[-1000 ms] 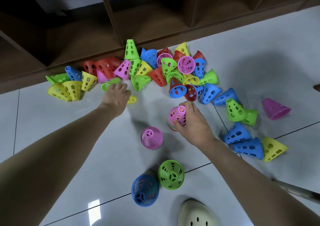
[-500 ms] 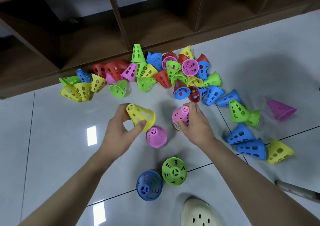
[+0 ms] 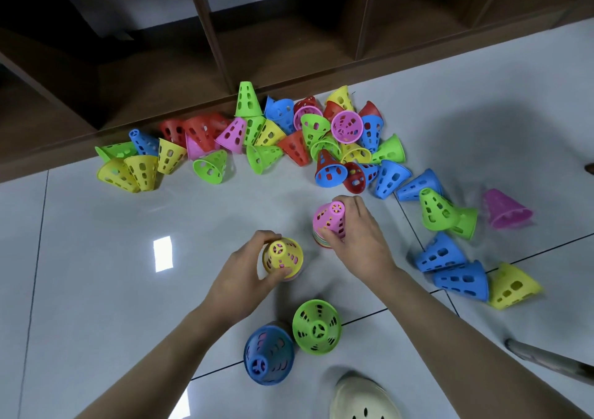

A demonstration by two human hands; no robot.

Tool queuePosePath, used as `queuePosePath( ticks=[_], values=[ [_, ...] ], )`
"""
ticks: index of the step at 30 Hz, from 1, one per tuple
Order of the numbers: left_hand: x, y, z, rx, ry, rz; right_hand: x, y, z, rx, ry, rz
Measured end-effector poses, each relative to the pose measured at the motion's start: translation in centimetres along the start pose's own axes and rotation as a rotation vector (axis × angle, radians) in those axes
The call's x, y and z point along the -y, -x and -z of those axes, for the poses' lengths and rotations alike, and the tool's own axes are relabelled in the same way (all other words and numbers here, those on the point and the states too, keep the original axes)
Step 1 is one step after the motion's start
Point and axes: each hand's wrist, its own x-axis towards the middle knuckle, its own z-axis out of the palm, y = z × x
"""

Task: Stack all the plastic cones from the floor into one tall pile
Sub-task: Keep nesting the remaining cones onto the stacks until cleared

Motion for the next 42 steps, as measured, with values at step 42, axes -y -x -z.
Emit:
queuePosePath(
  ticks=[42],
  values=[
    [4.4,-6.2,4.5,0.08,0.107,0.204,-8.1,-11.2,1.6,-0.253,0.149,-0.546]
  ],
)
